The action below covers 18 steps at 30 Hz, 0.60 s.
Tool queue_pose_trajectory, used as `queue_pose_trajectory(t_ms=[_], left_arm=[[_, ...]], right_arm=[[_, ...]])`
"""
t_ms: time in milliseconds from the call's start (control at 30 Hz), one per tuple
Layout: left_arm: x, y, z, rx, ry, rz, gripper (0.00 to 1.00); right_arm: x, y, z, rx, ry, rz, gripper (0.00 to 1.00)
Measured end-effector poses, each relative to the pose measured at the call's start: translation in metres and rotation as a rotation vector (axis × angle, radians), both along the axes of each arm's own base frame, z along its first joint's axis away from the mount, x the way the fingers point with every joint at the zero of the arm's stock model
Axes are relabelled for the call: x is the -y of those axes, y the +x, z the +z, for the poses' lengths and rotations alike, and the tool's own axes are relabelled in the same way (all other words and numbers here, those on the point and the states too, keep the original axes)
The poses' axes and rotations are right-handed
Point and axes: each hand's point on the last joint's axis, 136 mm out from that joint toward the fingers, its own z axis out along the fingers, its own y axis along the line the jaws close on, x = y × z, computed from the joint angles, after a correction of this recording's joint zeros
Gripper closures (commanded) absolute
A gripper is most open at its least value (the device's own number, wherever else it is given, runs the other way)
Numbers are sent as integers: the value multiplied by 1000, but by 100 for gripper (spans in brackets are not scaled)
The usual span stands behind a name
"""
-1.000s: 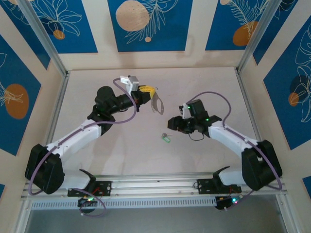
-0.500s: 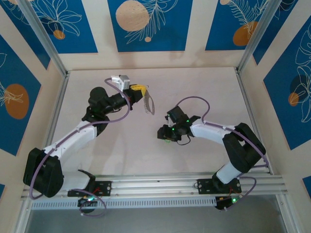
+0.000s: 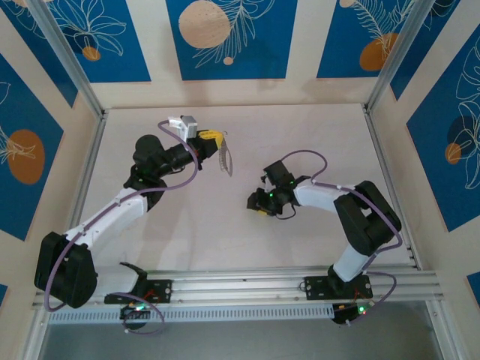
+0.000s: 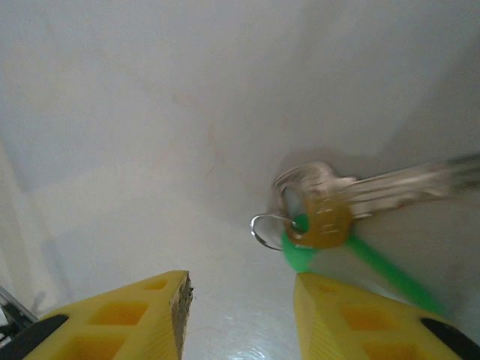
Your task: Put the keys on the keyring
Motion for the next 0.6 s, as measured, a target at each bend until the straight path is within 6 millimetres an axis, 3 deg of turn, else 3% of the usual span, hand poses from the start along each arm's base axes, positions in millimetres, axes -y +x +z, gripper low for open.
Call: queue_pose_trajectory(t_ms=[100, 233, 600], left_arm=[[0, 0, 0, 0, 0, 0, 100], [0, 0, 0, -10, -5, 0, 100], [-10, 4, -8, -32, -7, 38, 100]], right_arm=[[16, 7, 15, 41, 0, -45, 58], [21, 10, 36, 103, -5, -63, 59], [10, 5, 17, 67, -231, -66, 58]])
